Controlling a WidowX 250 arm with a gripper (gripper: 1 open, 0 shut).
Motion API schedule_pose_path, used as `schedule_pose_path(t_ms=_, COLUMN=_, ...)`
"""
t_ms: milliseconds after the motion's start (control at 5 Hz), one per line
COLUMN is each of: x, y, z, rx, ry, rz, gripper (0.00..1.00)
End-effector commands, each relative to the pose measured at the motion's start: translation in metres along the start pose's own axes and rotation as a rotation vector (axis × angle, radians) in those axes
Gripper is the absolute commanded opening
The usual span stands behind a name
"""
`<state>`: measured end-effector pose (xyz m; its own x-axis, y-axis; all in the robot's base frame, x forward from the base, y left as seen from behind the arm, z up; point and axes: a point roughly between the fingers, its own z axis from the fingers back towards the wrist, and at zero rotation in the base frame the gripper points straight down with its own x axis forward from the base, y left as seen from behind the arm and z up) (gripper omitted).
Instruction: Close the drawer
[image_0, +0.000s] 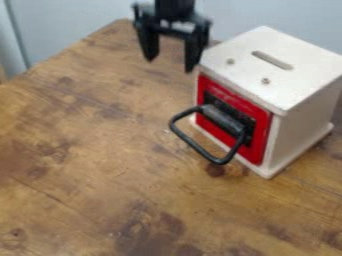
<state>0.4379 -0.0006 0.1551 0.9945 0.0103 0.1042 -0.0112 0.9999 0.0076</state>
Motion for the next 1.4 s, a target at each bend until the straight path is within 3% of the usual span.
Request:
schedule_pose_path(t_ms=0, x=0.003, y=-0.004, z=0.035, rx=-0.023, ry=-0.068, rz=-0.075, gripper=1.00)
schedule_pose_path(t_ms=400, x=-0.003, y=-0.011, z=0.033, rx=-0.023, ry=-0.072, rz=-0.119, gripper=1.00)
schedule_pose_path(t_ms=800, x=-0.006, y=-0.018, z=0.035, rx=-0.022, ry=-0.109, rz=-0.156, gripper=1.00)
schedule_pose_path(t_ms=1200, x=0.001, y=-0.024, z=0.038, rx=-0.032, ry=-0.089, rz=-0.185, gripper=1.00)
